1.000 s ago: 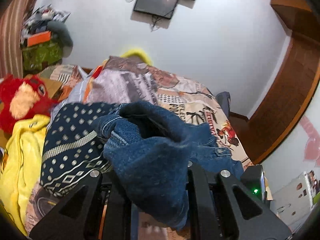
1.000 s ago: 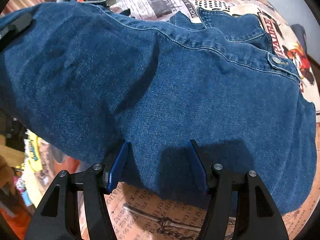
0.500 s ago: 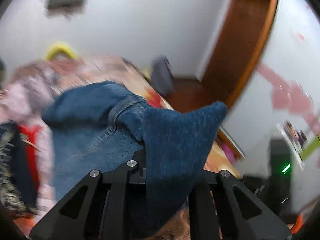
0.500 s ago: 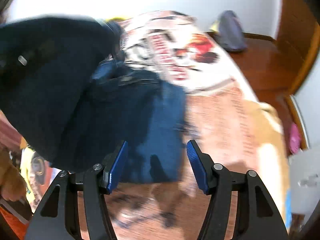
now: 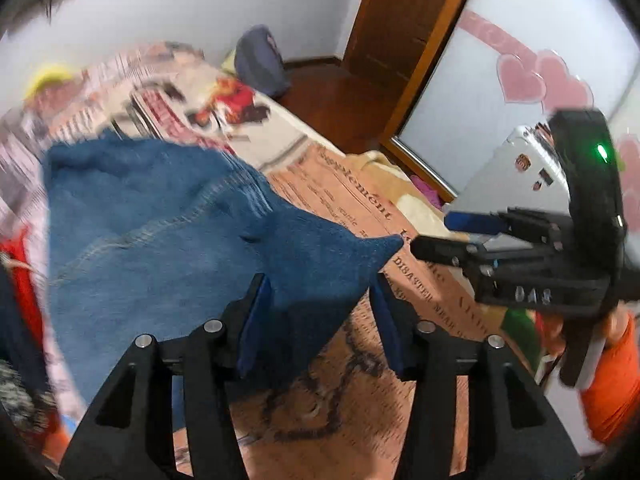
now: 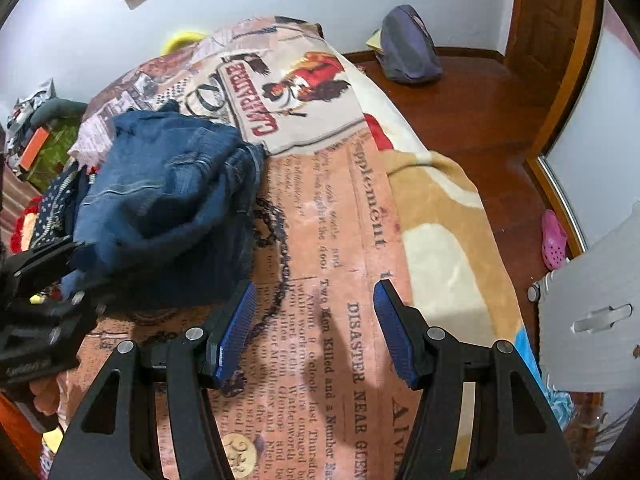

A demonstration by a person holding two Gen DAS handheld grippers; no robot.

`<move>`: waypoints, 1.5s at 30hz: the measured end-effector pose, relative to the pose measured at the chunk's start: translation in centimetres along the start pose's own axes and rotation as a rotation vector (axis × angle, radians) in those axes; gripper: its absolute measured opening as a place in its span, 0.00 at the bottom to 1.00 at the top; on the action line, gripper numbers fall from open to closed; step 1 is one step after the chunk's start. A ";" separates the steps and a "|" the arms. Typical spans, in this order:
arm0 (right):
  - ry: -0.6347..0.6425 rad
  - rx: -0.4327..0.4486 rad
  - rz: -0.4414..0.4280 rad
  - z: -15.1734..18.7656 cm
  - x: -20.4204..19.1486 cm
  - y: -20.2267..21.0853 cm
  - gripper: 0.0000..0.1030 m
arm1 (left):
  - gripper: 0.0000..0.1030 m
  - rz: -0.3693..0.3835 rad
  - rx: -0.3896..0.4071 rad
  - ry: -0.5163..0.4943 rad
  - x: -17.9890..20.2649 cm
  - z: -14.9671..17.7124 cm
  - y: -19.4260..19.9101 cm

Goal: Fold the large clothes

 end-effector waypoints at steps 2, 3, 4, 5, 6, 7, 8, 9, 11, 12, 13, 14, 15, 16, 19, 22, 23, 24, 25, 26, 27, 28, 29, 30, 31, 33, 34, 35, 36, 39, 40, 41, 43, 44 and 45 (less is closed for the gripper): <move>0.016 0.028 -0.017 -0.3 -0.8 0.8 0.56 | 0.53 -0.094 0.064 -0.043 -0.2 0.4 2.7; 0.027 0.044 -0.028 -0.6 -1.5 1.3 0.56 | 0.57 -0.130 0.089 -0.045 -0.6 0.6 3.7; 0.037 0.057 -0.037 -0.7 -2.0 1.7 0.56 | 0.62 -0.158 0.111 -0.040 -1.2 0.8 4.5; 0.047 0.068 -0.047 -0.8 -2.5 2.1 0.56 | 0.64 -0.186 0.136 -0.032 -2.0 1.1 5.4; 0.059 0.080 -0.060 -1.1 -3.2 2.4 0.56 | 0.66 -0.210 0.154 -0.028 -2.7 1.3 6.0; 0.070 0.087 -0.071 -1.3 -3.8 2.4 0.56 | 0.69 -0.247 0.170 -0.021 -3.9 1.6 6.5; 0.086 0.092 -0.088 -1.6 -4.6 2.3 0.56 | 0.70 -0.287 0.176 -0.012 -4.9 2.0 6.8; 0.097 0.092 -0.097 -1.7 -5.3 2.0 0.56 | 0.70 -0.327 0.169 0.002 -6.3 2.4 6.8; 0.117 0.070 -0.101 -1.9 -6.3 0.6 0.56 | 0.70 -0.405 0.125 0.038 -9.1 3.3 6.2; 0.126 0.052 -0.099 -1.8 -6.7 -0.3 0.56 | 0.70 -0.421 0.105 0.055 -10.3 3.8 5.6; 0.134 0.022 -0.095 -1.5 -7.0 -1.6 0.56 | 0.70 -0.427 0.088 0.073 -11.2 4.5 5.3; 0.135 -0.003 -0.087 -1.2 -7.1 -2.6 0.56 | 0.70 -0.431 0.064 0.099 -12.2 5.1 4.8; 0.132 -0.032 -0.077 -0.8 -6.9 -3.9 0.56 | 0.70 -0.429 0.035 0.125 -13.2 6.0 4.1; 0.124 -0.060 -0.075 -0.4 -6.7 -5.0 0.56 | 0.71 -0.422 0.020 0.142 -13.8 6.6 3.6; 0.082 -0.121 -0.101 0.8 -5.7 -7.3 0.56 | 0.73 -0.356 0.037 0.207 -14.9 8.3 2.9; 0.053 -0.127 -0.112 0.8 -5.1 -7.5 0.62 | 0.73 -0.326 0.063 0.258 -15.6 9.1 2.9; 0.055 -0.127 -0.115 0.7 -5.0 -7.3 0.62 | 0.73 -0.318 0.068 0.270 -15.7 9.3 2.8; 0.062 -0.126 -0.112 0.4 -5.0 -7.1 0.62 | 0.73 -0.312 0.070 0.276 -15.6 9.4 3.0; 0.073 -0.119 -0.102 0.1 -5.1 -6.8 0.62 | 0.73 -0.308 0.069 0.278 -15.5 9.4 3.1; 0.082 -0.110 -0.095 -0.1 -5.2 -6.5 0.62 | 0.73 -0.305 0.066 0.276 -15.6 9.2 3.3; 0.095 -0.095 -0.090 -0.5 -5.4 -6.1 0.62 | 0.73 -0.305 0.065 0.275 -15.5 9.1 3.5; 0.110 -0.080 -0.088 -0.8 -5.6 -5.6 0.62 | 0.73 -0.316 0.067 0.271 -15.7 8.7 3.8; 0.124 -0.070 -0.089 -1.1 -5.9 -5.4 0.62 | 0.73 -0.336 0.078 0.267 -15.9 8.2 4.2; 0.143 -0.058 -0.092 -1.4 -6.2 -5.0 0.62 | 0.73 -0.350 0.092 0.266 -15.7 7.7 4.9; 0.158 -0.042 -0.097 -1.9 -6.4 -4.8 0.62 | 0.73 -0.359 0.104 0.267 -16.0 7.3 5.2; 0.170 -0.017 -0.111 -2.6 -6.7 -4.7 0.62 | 0.73 -0.374 0.124 0.283 -16.8 6.4 5.8; 0.170 -0.010 -0.125 -3.0 -6.8 -4.8 0.62 | 0.73 -0.380 0.130 0.294 -17.4 5.9 5.9; 0.166 -0.010 -0.138 -3.4 -6.9 -4.9 0.62 | 0.73 -0.382 0.132 0.306 -17.9 5.4 5.9; 0.158 -0.015 -0.158 -3.8 -7.0 -5.3 0.62 | 0.73 -0.378 0.131 0.314 -18.2 5.1 5.9; 0.129 -0.061 -0.218 -4.8 -7.2 -7.0 0.62 | 0.73 -0.297 0.109 0.353 -19.2 4.3 4.8; 0.121 -0.079 -0.236 -5.0 -7.2 -7.8 0.62 | 0.73 -0.250 0.091 0.372 -19.4 4.0 4.1; 0.113 -0.095 -0.248 -5.2 -7.1 -8.4 0.62 | 0.73 -0.214 0.075 0.388 -19.5 3.9 3.5; 0.098 -0.136 -0.253 -5.4 -6.7 -9.8 0.62 | 0.73 -0.144 0.034 0.422 -19.9 3.8 1.9; 0.089 -0.157 -0.262 -5.7 -6.4 -10.6 0.62 | 0.73 -0.120 0.013 0.437 -20.2 3.7 1.0; 0.075 -0.177 -0.290 -5.9 -6.2 -11.3 0.62 | 0.73 -0.102 -0.002 0.449 -20.3 3.7 0.3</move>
Point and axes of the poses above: each gripper's, at about its wrist camera, not at the fingertips, and y roughly against the way its jaws point, x to its right, z to its underside, the point moved 4 cm from there along -y, roughly the way its jaws point, and after that the axes turned 1 degree about -x, right-handed, at the moved point
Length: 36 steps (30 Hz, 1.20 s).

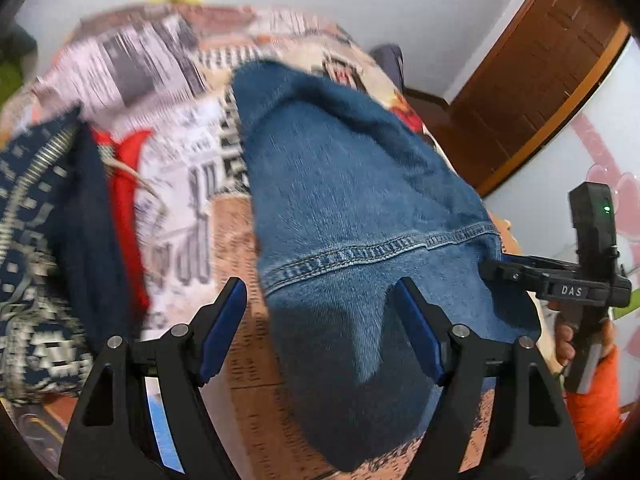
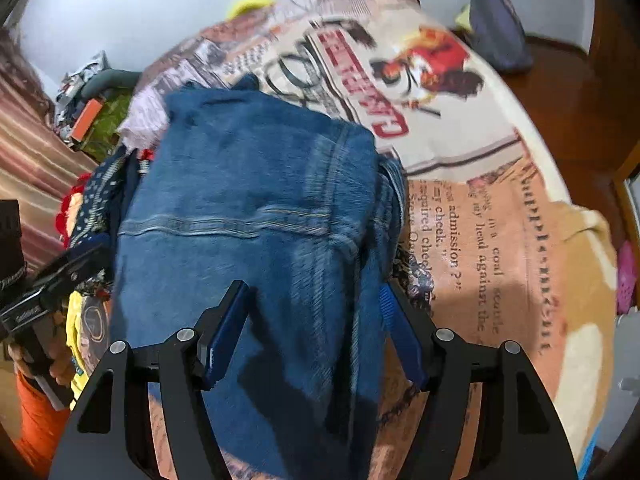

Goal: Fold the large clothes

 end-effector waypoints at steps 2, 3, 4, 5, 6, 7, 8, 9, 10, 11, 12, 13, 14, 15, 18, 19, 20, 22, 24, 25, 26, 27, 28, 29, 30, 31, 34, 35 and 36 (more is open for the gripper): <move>-0.049 -0.012 -0.058 -0.6 1.2 -0.6 0.62 | 0.73 0.037 -0.024 0.028 -0.3 -0.3 -1.2; -0.074 -0.019 -0.078 -0.9 1.9 -0.9 0.62 | 0.74 0.057 -0.035 0.049 -0.5 -0.4 -1.8; -0.093 -0.032 -0.100 -1.1 2.3 -1.2 0.65 | 0.76 0.077 -0.047 0.078 -0.8 -0.6 -2.4; -0.113 -0.050 -0.135 -1.3 2.7 -1.7 0.66 | 0.77 0.093 -0.055 0.098 -1.0 -0.7 -2.8; -0.123 -0.060 -0.161 -1.4 3.0 -2.1 0.67 | 0.78 0.112 -0.067 0.118 -1.2 -0.9 -3.3; -0.124 -0.063 -0.171 -1.5 3.1 -2.4 0.71 | 0.80 0.129 -0.078 0.142 -1.5 -1.0 -3.9; -0.122 -0.067 -0.178 -1.6 3.1 -2.5 0.71 | 0.81 0.141 -0.085 0.161 -1.7 -1.0 -4.3; -0.122 -0.073 -0.188 -1.6 3.1 -2.9 0.72 | 0.85 0.159 -0.093 0.185 -1.9 -1.0 -4.8; -0.126 -0.078 -0.196 -1.7 3.2 -3.2 0.74 | 0.87 0.168 -0.098 0.199 -2.0 -1.1 -5.1; -0.130 -0.083 -0.203 -1.8 3.2 -3.5 0.78 | 0.88 0.179 -0.103 0.216 -2.2 -1.1 -5.5; -0.139 -0.090 -0.207 -1.9 3.4 -3.9 0.80 | 0.90 0.185 -0.104 0.226 -2.3 -1.2 -5.7; -0.151 -0.096 -0.217 -1.9 3.6 -4.3 0.82 | 0.92 0.188 -0.104 0.235 -2.4 -1.2 -6.0; -0.161 -0.097 -0.233 -2.0 3.8 -4.5 0.84 | 0.92 0.190 -0.104 0.239 -2.4 -1.2 -6.1; -0.165 -0.096 -0.249 -2.0 3.9 -4.7 0.84 | 0.92 0.191 -0.101 0.241 -2.2 -1.3 -6.3; -0.158 -0.086 -0.266 -2.1 3.9 -4.5 0.84 | 0.92 0.180 -0.100 0.238 -1.7 -1.6 -6.5; -0.156 -0.081 -0.267 -2.0 3.7 -4.4 0.84 | 0.84 0.183 -0.098 0.235 -1.6 -1.7 -6.5; -0.155 -0.079 -0.274 -2.0 3.5 -4.3 0.79 | 0.77 0.189 -0.086 0.229 -1.2 -1.9 -6.5; -0.161 -0.072 -0.272 -2.1 3.1 -3.9 0.71 | 0.71 0.176 -0.082 0.221 -1.2 -2.4 -6.2; -0.157 -0.065 -0.253 -2.1 2.8 -3.4 0.64 | 0.63 0.168 -0.074 0.203 -0.8 -2.4 -5.7; -0.157 -0.060 -0.247 -2.2 2.6 -3.3 0.58 | 0.58 0.171 -0.070 0.200 -0.7 -2.5 -5.4; -0.152 -0.054 -0.242 -2.2 2.3 -2.8 0.51 | 0.56 0.181 -0.067 0.200 -0.5 -2.5 -4.9; -0.142 -0.046 -0.237 -2.3 2.0 -2.4 0.47 | 0.52 0.191 -0.065 0.200 -0.5 -2.7 -4.3; -0.134 -0.036 -0.236 -2.4 1.5 -2.1 0.40 | 0.49 0.196 -0.062 0.195 -0.4 -2.8 -3.8; -0.121 -0.025 -0.232 -2.4 1.0 -1.5 0.36 | 0.47 0.196 -0.056 0.181 -0.2 -2.9 -3.1; -0.105 -0.013 -0.224 -2.5 0.3 -0.7 0.35 | 0.45 0.190 -0.050 0.164 -0.1 -3.1 -2.5; -0.087 -0.003 -0.214 -2.5 -0.4 0.0 0.33 | 0.43 0.173 -0.038 0.134 0.3 -3.2 -1.5; -0.047 0.013 -0.195 -2.6 -2.8 1.6 0.31 | 0.42 0.126 0.014 0.061 1.2 -3.5 1.8; -0.036 0.024 -0.191 -2.7 -3.6 2.0 0.30 | 0.42 0.118 0.039 0.046 1.2 -3.6 3.4; -0.023 0.037 -0.191 -2.8 -4.6 2.6 0.30 | 0.42 0.119 0.057 0.044 1.0 -3.7 4.6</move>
Point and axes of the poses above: each gripper's, at about its wrist camera, not at the fingertips, and y roughly against the way its jaws point, x to its right, z to its underside, the point moved 4 cm from there along -y, roughly the way its jaws point, and after that the axes turned 1 degree about -x, right-handed, at the moved point
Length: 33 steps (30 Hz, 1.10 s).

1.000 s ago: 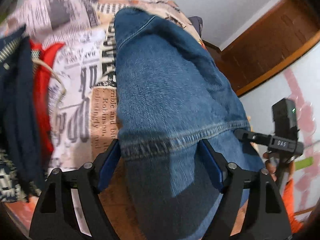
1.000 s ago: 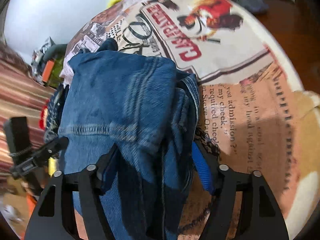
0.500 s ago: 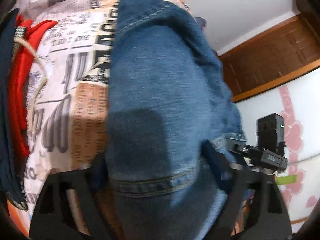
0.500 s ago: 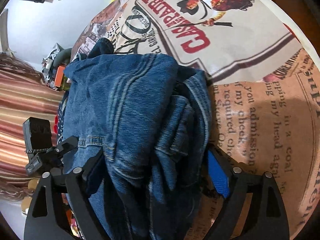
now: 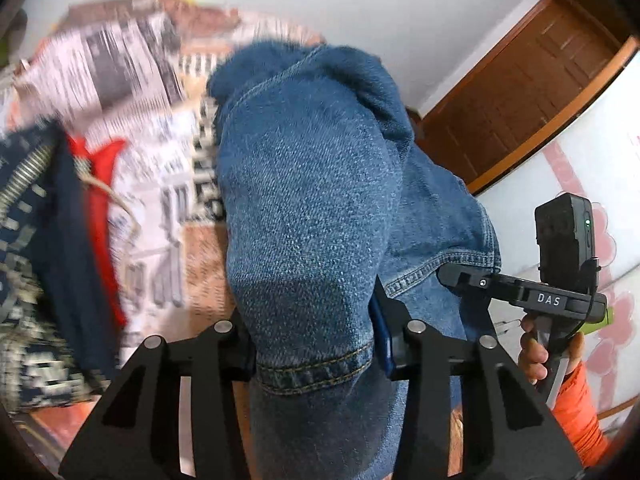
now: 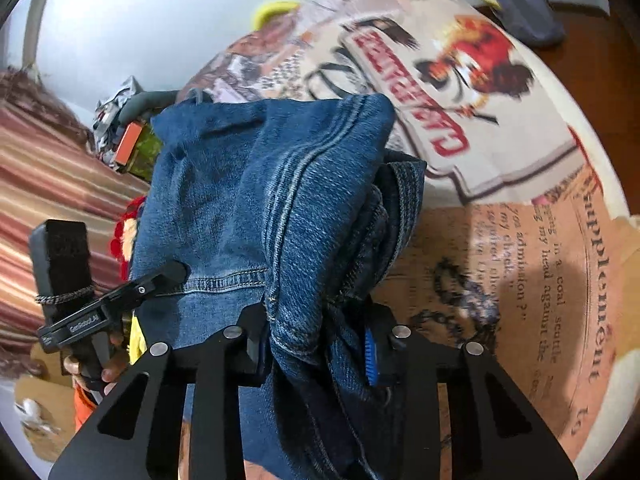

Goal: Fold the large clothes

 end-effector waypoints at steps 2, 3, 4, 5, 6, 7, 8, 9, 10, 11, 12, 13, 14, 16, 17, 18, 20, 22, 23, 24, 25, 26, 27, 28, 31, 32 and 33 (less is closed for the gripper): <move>0.022 0.019 -0.009 -0.3 -2.1 0.6 0.30 | 0.42 0.002 0.042 -0.002 -0.5 -0.3 3.0; 0.031 0.029 -0.020 -0.5 -3.4 1.0 0.30 | 0.42 -0.001 0.061 -0.003 -0.9 -0.5 4.4; 0.042 0.036 -0.028 -0.7 -4.7 1.2 0.30 | 0.42 -0.004 0.076 -0.003 -1.3 -0.7 5.5; 0.054 0.041 -0.033 -0.9 -5.8 1.2 0.30 | 0.42 -0.005 0.098 0.000 -1.9 -0.8 7.1; 0.074 0.048 -0.035 -1.0 -7.3 1.1 0.30 | 0.42 -0.005 0.111 0.003 -2.4 -0.9 7.8; 0.100 0.055 -0.034 -1.2 -8.9 1.0 0.30 | 0.42 -0.006 0.131 0.009 -3.0 -1.0 9.3; 0.118 0.060 -0.036 -1.3 -10.0 0.8 0.30 | 0.42 -0.010 0.153 0.015 -3.9 -1.1 10.8; 0.138 0.066 -0.042 -1.4 -11.5 0.6 0.30 | 0.42 -0.014 0.170 0.022 -4.4 -1.0 12.2; 0.155 0.068 -0.049 -1.5 -13.0 0.1 0.30 | 0.42 -0.019 0.184 0.028 -5.1 -0.8 13.3; 0.168 0.068 -0.056 -1.5 -13.9 -0.1 0.30 | 0.42 -0.025 0.195 0.034 -5.9 -0.9 14.2; 0.181 0.065 -0.064 -1.5 -15.2 -0.6 0.30 | 0.42 -0.034 0.206 0.040 -6.8 -0.9 15.3; 0.193 0.060 -0.072 -1.7 -16.4 -1.3 0.30 | 0.42 -0.044 0.219 0.048 -8.0 -0.9 16.4; 0.200 0.056 -0.078 -1.8 -17.3 -1.9 0.30 | 0.42 -0.054 0.228 0.054 -8.9 -0.9 17.2; 0.219 0.046 -0.089 -2.1 -19.3 -3.5 0.30 | 0.42 -0.077 0.245 0.067 -11.0 -0.7 18.7; 0.227 0.040 -0.097 -2.2 -20.3 -4.4 0.30 | 0.42 -0.087 0.251 0.073 -11.9 -0.7 19.3; 0.233 0.034 -0.104 -2.4 -21.2 -5.5 0.30 | 0.42 -0.099 0.256 0.082 -13.1 -0.6 19.9; 0.246 0.022 -0.118 -2.7 -22.4 -7.4 0.30 | 0.42 -0.121 0.266 0.107 -15.6 -0.5 20.8; 0.257 0.004 -0.132 -3.1 -23.5 -9.6 0.30 | 0.42 -0.140 0.272 0.126 -17.6 -0.5 21.1; 0.260 -0.005 -0.137 -3.1 -24.0 -10.4 0.30 | 0.42 -0.149 0.273 0.135 -18.4 -0.4 21.1; 0.261 -0.017 -0.140 -3.3 -24.4 -11.6 0.30 | 0.42 -0.160 0.273 0.146 -19.4 -0.4 21.0; 0.261 -0.027 -0.141 -3.4 -24.8 -12.8 0.30 | 0.42 -0.170 0.272 0.160 -20.6 -0.4 20.8; 0.260 -0.035 -0.140 -3.3 -25.3 -13.6 0.30 | 0.42 -0.179 0.269 0.175 -21.9 -0.4 20.4; 0.258 -0.043 -0.136 -3.4 -25.3 -14.8 0.30 | 0.42 -0.184 0.263 0.188 -22.8 -0.4 20.1; 0.257 -0.050 -0.131 -3.4 -25.4 -15.5 0.30 | 0.42 -0.187 0.257 0.200 -23.7 0.1 19.8; 0.238 -0.078 -0.088 -3.8 -24.8 -19.0 0.30 | 0.42 -0.189 0.222 0.248 -26.6 0.4 17.6; 0.236 -0.085 -0.075 -3.7 -24.6 -19.6 0.30 | 0.43 -0.195 0.211 0.262 -27.5 0.5 16.7; 0.230 -0.093 -0.062 -3.8 -24.3 -20.3 0.30 | 0.44 -0.201 0.210 0.267 -27.9 0.7 16.2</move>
Point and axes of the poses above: each gripper's, at about its wrist camera, not at the fingertips, and y roughly against the way its jaws point, x to its right, z to its underside, the point moved 4 cm from there along -y, roughly the way its jaws point, and after that the axes turned 1 degree about -x, right-handed, at the moved point
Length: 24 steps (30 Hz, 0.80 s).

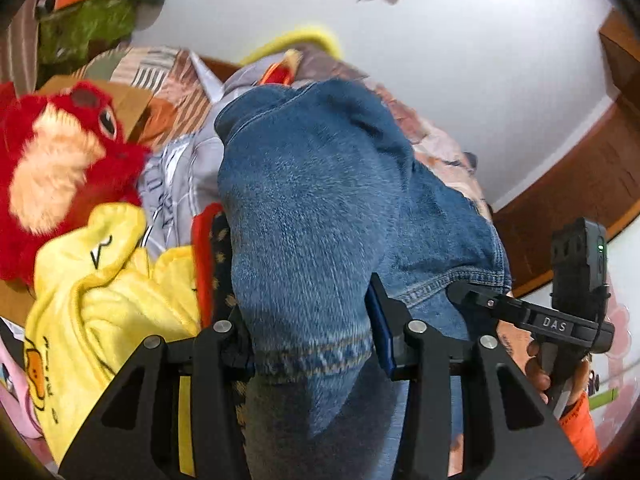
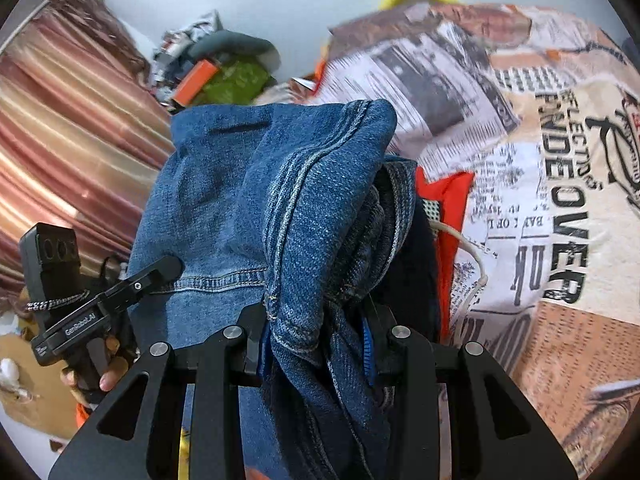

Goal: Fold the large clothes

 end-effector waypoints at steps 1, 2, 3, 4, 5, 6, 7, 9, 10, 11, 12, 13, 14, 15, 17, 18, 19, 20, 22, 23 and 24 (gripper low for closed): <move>-0.015 -0.009 0.008 0.0 0.7 -0.8 0.31 | 0.47 -0.011 0.008 0.002 -0.5 0.0 -0.7; -0.027 -0.013 0.012 -0.2 1.0 -1.2 0.32 | 0.48 -0.022 0.016 -0.002 -0.8 0.0 -1.3; -0.037 -0.019 0.014 -0.2 1.4 -1.7 0.32 | 0.50 -0.035 0.018 -0.012 -1.0 0.1 -1.7; -0.042 -0.021 0.020 -0.2 1.7 -1.9 0.34 | 0.51 -0.037 0.014 -0.018 -1.3 0.1 -2.3; -0.042 -0.025 0.027 -0.1 1.6 -2.0 0.35 | 0.51 -0.039 0.011 -0.026 -1.3 0.2 -2.4; -0.037 -0.027 0.035 0.0 1.6 -2.1 0.36 | 0.52 -0.042 0.011 -0.037 -1.4 0.3 -2.5; -0.029 -0.026 0.045 0.1 1.5 -1.9 0.38 | 0.53 -0.046 0.012 -0.050 -1.3 0.5 -2.4; -0.014 -0.021 0.068 0.5 1.3 -1.6 0.42 | 0.53 -0.060 0.014 -0.072 -1.0 0.9 -2.0; -0.004 -0.018 0.091 0.8 1.1 -1.3 0.44 | 0.54 -0.076 0.015 -0.084 -0.8 1.2 -1.6; 0.004 -0.016 0.110 1.2 0.9 -0.9 0.44 | 0.54 -0.090 0.017 -0.094 -0.6 1.4 -1.2; 0.011 -0.012 0.133 1.4 0.6 -0.6 0.44 | 0.54 -0.101 0.019 -0.100 -0.7 1.5 -1.0; 0.021 -0.007 0.161 1.8 0.4 0.0 0.44 | 0.54 -0.118 0.022 -0.107 -0.6 1.7 -0.5; 0.027 -0.003 0.176 1.9 0.4 0.3 0.44 | 0.54 -0.140 0.026 -0.113 -0.4 2.0 0.2; 0.037 0.003 0.186 2.2 0.2 1.0 0.44 | 0.54 -0.155 0.030 -0.118 -0.3 2.1 0.6; 0.050 0.021 0.186 2.7 -0.2 2.3 0.44 | 0.54 -0.182 0.047 -0.133 0.1 2.6 2.1; 0.055 0.033 0.189 3.0 -0.6 3.3 0.44 | 0.54 -0.194 0.058 -0.146 0.5 3.0 3.2; 0.059 0.041 0.187 3.1 -0.7 3.9 0.44 | 0.54 -0.201 0.067 -0.155 0.9 3.3 4.1; 0.068 0.054 0.183 3.4 -1.2 4.8 0.44 | 0.54 -0.205 0.076 -0.164 1.2 3.6 5.0; 0.087 0.087 0.175 4.0 -2.3 7.0 0.44 | 0.54 -0.206 0.106 -0.185 2.3 4.1 7.3; 0.099 0.103 0.174 4.2 -2.9 7.8 0.44 | 0.54 -0.207 0.122 -0.194 2.9 4.3 8.3; 0.116 0.123 0.172 4.6 -3.6 9.0 0.44 | 0.54 -0.210 0.153 -0.209 3.9 4.7 10.0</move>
Point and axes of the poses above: each gripper's, at about its wrist camera, not at the fingertips, and y roughly against the way its jaws point, x to its right, z to its underside, the point moved 4 cm from there along -y, roughly the way its jaws point, and after that the axes turned 1 degree about -x, right-handed, at the moved point
